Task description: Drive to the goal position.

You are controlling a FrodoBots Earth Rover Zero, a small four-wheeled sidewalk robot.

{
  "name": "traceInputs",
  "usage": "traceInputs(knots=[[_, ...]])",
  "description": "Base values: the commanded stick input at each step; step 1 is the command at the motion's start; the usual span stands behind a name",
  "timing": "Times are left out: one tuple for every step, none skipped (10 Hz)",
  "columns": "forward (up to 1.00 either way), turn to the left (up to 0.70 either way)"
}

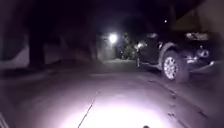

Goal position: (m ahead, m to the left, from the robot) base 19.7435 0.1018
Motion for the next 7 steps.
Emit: traceInputs(knots=[[0.7,0.0],[0.7,0.0],[0.7,-0.19],[0.7,-0.28],[0.7,-0.3],[0.7,-0.32],[0.7,-0.34]])
